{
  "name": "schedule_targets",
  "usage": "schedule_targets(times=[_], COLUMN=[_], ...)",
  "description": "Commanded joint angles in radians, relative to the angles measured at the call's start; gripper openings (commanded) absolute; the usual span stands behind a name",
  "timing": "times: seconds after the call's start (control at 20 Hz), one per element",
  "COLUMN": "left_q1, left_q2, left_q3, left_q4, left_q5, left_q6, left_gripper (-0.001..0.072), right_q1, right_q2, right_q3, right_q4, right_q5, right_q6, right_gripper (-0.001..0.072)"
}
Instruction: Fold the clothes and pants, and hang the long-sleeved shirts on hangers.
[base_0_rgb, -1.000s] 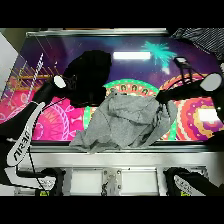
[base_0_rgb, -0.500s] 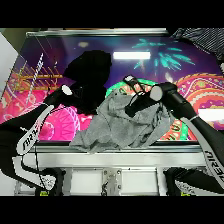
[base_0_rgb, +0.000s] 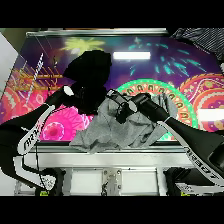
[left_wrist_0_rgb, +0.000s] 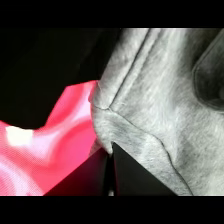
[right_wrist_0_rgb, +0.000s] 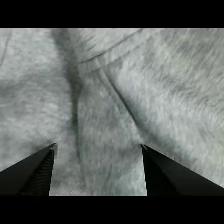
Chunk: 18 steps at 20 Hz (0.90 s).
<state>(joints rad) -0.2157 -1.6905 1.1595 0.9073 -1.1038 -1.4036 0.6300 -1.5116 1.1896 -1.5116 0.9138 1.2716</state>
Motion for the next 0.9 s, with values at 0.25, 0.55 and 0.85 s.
schedule_targets(times=[0.25, 0.55, 0.85], left_q1=[-0.001, 0.022, 0.185], left_q2=[-0.001, 0.034, 0.322], left_q3=[0.0, 0.0, 0.109], left_q4=[-0.001, -0.001, 0.008], left_q5=[-0.003, 0.005, -0.077], left_q6=[0.001, 0.001, 0.003], left_gripper=[0.0017, 0.0017, 0.0017], right_q1=[0.024, 0.0, -0.254], right_q2=[-0.051, -0.03, 0.269], right_q3=[0.001, 0.014, 0.105], right_q4=[-0.063, -0.075, -0.059], right_q5=[-0.066, -0.068, 0.042], right_q6=[0.06, 0.084, 0.121], right_gripper=[0.0593, 0.0022, 0.0021])
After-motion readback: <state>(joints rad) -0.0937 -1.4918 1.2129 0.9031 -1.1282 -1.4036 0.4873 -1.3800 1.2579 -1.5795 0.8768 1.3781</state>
